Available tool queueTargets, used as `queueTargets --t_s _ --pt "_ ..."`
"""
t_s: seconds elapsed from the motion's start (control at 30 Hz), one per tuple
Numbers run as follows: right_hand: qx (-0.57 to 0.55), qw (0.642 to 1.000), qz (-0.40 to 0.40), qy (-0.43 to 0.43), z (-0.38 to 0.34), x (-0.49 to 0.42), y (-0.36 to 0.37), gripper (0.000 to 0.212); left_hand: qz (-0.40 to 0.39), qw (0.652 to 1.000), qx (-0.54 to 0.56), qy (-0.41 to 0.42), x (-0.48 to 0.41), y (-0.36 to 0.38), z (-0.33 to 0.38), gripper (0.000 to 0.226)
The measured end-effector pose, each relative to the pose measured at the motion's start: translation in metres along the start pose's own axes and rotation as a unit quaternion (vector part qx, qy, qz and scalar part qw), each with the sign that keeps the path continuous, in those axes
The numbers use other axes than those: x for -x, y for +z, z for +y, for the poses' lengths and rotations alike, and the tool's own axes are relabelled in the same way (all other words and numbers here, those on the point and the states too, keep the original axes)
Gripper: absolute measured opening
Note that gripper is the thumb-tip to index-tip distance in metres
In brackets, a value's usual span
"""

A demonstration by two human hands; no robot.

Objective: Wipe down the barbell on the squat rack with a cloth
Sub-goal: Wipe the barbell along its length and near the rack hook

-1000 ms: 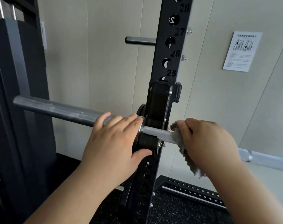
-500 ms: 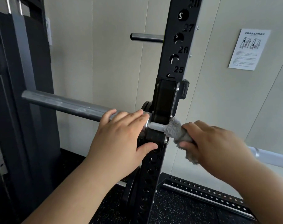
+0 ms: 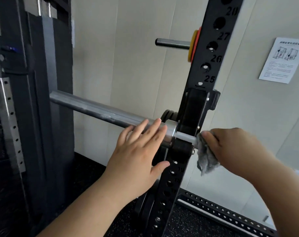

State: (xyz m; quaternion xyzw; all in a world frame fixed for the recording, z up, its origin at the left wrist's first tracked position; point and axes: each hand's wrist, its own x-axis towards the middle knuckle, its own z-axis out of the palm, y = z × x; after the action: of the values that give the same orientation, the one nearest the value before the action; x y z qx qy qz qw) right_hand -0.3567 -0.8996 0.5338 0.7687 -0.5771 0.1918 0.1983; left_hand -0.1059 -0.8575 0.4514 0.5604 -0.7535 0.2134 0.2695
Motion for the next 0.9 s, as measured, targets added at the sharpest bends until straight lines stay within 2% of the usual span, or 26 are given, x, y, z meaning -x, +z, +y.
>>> queueTargets --t_s 0.1,0.17,0.23,0.27,0.33,0.4,0.47,0.57,0.67,0.73,0.8,0.87,0.9 --pt "-0.050 0.997 0.062 -0.016 -0.027 -0.006 0.002 0.050 0.003 1.000 -0.003 -0.020 0.012 0.008 -0.005 0.083" --pt "-0.123 0.981 0.146 -0.022 -0.034 -0.007 -0.007 0.036 0.005 0.999 -0.003 -0.037 0.016 0.010 -0.014 0.081" --pt "-0.179 0.958 0.221 -0.040 -0.040 -0.009 -0.019 0.030 0.004 0.999 -0.017 -0.043 0.014 0.011 -0.024 0.081" --pt "-0.198 0.954 0.221 -0.039 -0.046 -0.011 -0.023 0.030 0.004 0.999 -0.025 -0.041 0.014 0.010 -0.027 0.080" --pt "-0.218 0.966 0.128 -0.060 -0.062 -0.017 -0.029 0.032 0.003 0.999 -0.035 -0.036 0.011 0.011 -0.029 0.079" --pt "-0.223 0.967 -0.032 -0.122 -0.081 -0.025 -0.031 0.036 0.003 0.999 -0.034 -0.036 0.009 0.010 -0.028 0.079" --pt "-0.150 0.957 -0.136 -0.206 -0.099 -0.033 -0.029 0.044 0.002 0.999 -0.031 -0.039 0.005 0.009 -0.029 0.079" --pt "-0.049 0.962 -0.161 -0.214 -0.107 -0.049 -0.022 0.045 -0.002 0.998 -0.037 -0.041 -0.002 0.005 -0.031 0.078" --pt "-0.016 0.955 -0.223 -0.197 -0.105 -0.052 -0.037 0.020 -0.002 0.999 -0.031 -0.039 0.000 0.007 -0.029 0.080" --pt "0.010 0.954 -0.227 -0.197 -0.106 -0.051 -0.038 0.026 0.007 0.999 -0.031 -0.037 0.003 0.009 -0.030 0.080" --pt "0.060 0.954 -0.193 -0.221 -0.113 -0.056 -0.030 0.011 0.012 0.999 -0.027 -0.037 0.002 0.010 -0.032 0.079" --pt "0.081 0.951 -0.171 -0.247 -0.118 -0.065 -0.015 0.016 0.008 0.999 -0.012 -0.039 0.000 0.011 -0.035 0.078" --pt "0.089 0.944 -0.194 -0.252 -0.122 -0.069 -0.015 0.021 0.007 0.999 -0.003 -0.040 -0.001 0.011 -0.037 0.079"
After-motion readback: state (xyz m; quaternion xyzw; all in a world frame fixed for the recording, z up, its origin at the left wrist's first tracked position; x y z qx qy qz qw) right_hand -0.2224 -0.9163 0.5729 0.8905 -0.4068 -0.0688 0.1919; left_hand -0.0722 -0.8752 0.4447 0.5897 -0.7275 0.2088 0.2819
